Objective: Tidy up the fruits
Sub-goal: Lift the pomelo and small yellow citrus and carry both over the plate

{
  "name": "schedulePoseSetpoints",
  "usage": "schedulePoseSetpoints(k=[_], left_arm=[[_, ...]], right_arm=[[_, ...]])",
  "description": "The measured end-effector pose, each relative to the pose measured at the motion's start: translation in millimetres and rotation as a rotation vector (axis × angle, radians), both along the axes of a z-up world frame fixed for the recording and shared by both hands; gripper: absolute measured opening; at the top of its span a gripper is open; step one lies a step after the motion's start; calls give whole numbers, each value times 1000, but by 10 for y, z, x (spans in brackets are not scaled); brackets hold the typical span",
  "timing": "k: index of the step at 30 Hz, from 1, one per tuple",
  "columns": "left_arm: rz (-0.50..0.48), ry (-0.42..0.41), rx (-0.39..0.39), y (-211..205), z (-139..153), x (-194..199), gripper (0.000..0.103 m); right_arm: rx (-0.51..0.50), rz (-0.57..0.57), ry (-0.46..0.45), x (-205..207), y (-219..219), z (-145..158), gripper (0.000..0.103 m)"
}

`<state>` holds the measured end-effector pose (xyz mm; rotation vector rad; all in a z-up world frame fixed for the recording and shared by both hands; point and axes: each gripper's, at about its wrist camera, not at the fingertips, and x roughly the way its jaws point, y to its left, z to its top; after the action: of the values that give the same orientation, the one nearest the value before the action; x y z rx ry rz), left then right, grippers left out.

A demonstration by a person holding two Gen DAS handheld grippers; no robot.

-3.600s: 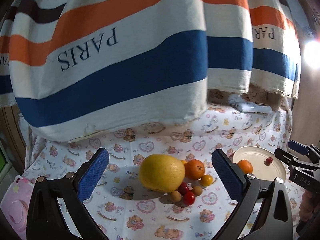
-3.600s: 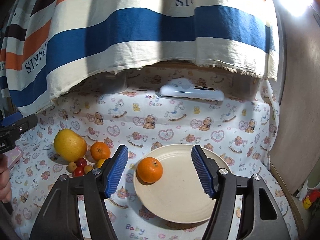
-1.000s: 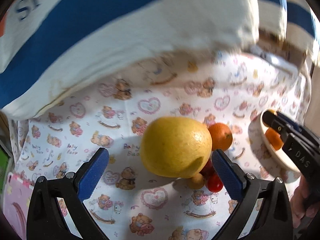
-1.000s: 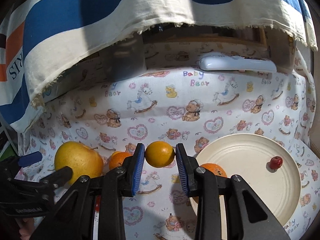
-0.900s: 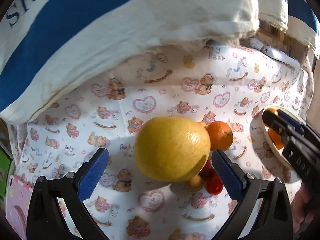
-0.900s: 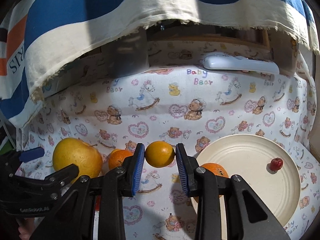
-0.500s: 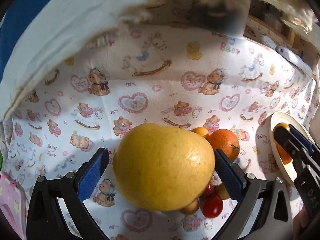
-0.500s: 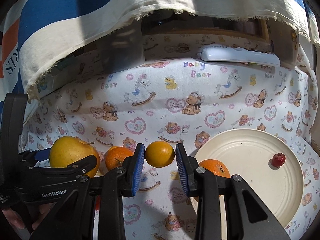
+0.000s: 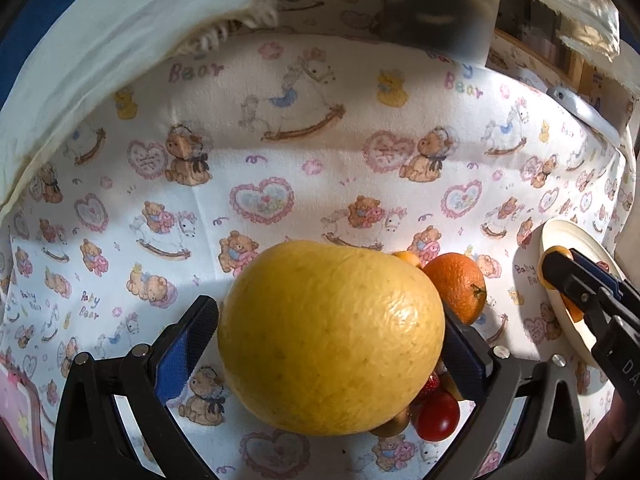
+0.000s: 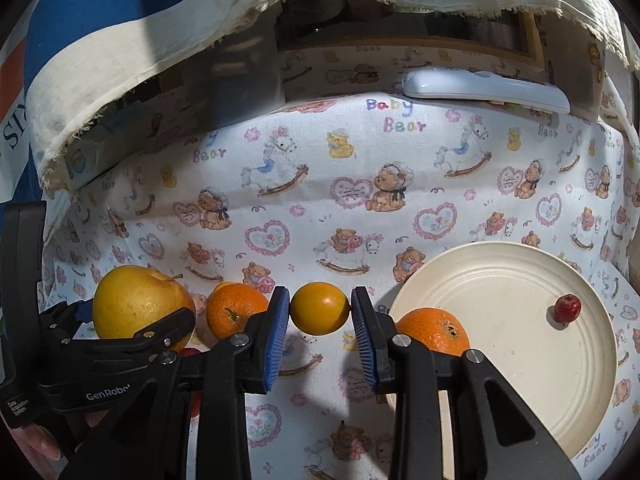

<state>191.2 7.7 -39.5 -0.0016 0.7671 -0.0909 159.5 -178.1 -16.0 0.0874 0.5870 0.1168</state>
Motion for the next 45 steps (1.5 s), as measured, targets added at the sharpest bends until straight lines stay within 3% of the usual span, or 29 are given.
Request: schedulePoseSetpoints(k=[7,10,15,22,27,36,45], left_arm=[[-12,33,-24,-47,-53,15,101],[-14,39,-61,22,-76,21,93],[-13,21,-29,-23,-67,-8,90],[52,-2,-108,151,-19,-68,89],[78,-109,-110,240,99,-219,89],[59,-396,9,10,358,-695,89],[12,-474,-45,-53,570,-895,89]], right_arm=[[-5,1,9,22,-6,-16,33],[-11,0,11,28,6,-18,33],[-25,1,1,13,32,-7,33],[-23,3,-12,-16,22,13,33],[-44,7,-36,-68,50,40,33],[-40,-15,-63,-106,-8,85,33],[-35,-36,-124,-211,-68,276,33]])
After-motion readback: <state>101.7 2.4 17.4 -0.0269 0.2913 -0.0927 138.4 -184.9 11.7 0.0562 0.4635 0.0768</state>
